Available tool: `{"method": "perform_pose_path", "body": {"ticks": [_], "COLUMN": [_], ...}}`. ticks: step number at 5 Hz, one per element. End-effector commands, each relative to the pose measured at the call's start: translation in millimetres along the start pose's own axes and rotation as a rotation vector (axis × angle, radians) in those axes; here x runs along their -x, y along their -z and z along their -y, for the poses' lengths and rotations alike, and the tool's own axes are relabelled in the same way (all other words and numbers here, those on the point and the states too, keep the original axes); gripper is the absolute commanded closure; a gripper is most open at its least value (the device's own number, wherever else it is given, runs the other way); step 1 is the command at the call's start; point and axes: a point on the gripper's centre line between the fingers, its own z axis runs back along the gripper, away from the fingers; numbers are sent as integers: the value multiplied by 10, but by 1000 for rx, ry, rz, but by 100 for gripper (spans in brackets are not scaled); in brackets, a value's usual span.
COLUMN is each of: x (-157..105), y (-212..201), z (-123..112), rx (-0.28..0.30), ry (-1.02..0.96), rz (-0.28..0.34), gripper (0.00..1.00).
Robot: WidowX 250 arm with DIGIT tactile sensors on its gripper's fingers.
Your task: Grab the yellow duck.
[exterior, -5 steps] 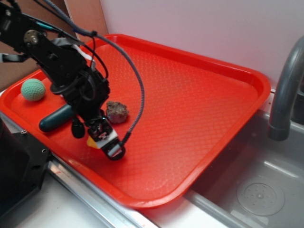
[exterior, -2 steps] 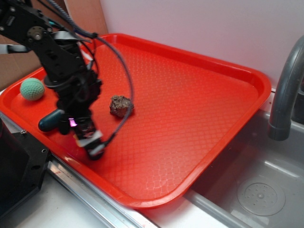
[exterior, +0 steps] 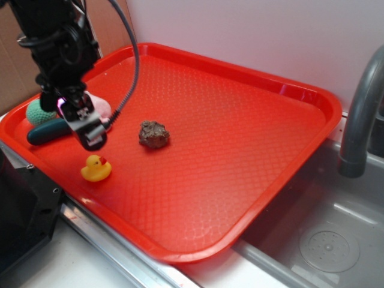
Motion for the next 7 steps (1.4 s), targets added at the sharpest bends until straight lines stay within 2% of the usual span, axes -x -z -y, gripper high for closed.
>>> {"method": "perform_pose_path", "body": {"ticks": [1, 3, 4, 6, 7], "x": [91, 121, 163, 149, 4], "y": [320, 704, 786, 660, 222], "z": [154, 194, 176, 74, -158], "rx": [-9, -69, -99, -98, -80], "ry": [19, 51, 34, -3, -104], "rz": [-49, -103, -122, -112, -54], "gripper": [0, 0, 100, 100, 100]}}
